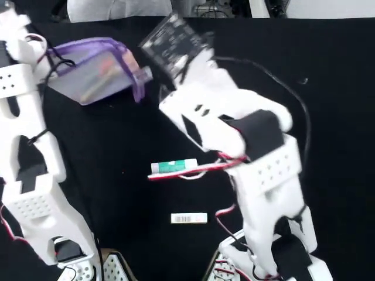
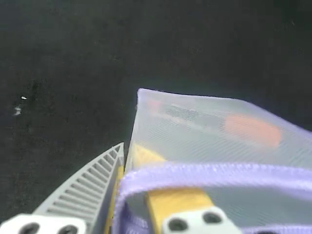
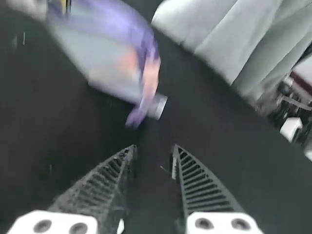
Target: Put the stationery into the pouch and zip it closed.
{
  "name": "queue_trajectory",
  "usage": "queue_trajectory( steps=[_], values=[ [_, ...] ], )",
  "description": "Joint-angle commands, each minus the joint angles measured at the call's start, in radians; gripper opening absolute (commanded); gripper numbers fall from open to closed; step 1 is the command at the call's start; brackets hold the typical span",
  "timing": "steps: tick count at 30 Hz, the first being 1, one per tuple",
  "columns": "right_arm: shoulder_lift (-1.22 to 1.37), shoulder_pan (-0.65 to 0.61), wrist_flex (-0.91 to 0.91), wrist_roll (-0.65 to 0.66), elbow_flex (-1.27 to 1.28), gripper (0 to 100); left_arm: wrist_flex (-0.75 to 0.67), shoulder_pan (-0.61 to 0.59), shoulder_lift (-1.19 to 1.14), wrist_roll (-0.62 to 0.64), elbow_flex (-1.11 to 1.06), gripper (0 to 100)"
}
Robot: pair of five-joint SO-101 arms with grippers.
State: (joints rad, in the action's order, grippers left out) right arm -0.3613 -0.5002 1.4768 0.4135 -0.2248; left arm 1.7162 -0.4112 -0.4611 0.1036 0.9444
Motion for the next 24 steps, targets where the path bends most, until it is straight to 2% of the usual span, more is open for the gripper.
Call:
queue_trajectory(
  steps=[1,9,13,17,24],
  values=[
    [0.007,0.017,-0.014,0.109,0.156,11.6,-0.051,-0.094,-0.058,-0.006,0.007,3],
    [0.039,0.015,-0.293,0.301,0.601,11.6,-0.086,-0.131,-0.092,-0.008,0.016,3],
    [0.099,-0.023,-0.402,0.356,0.737,11.6,-0.089,-0.133,-0.143,-0.029,0.056,3],
    [0.265,-0.049,-0.470,0.351,0.736,11.4,-0.063,-0.133,-0.178,-0.029,0.113,3],
    [0.479,-0.077,-0.430,0.390,0.611,11.4,-0.014,-0.133,-0.210,-0.029,0.199,3]
  ],
)
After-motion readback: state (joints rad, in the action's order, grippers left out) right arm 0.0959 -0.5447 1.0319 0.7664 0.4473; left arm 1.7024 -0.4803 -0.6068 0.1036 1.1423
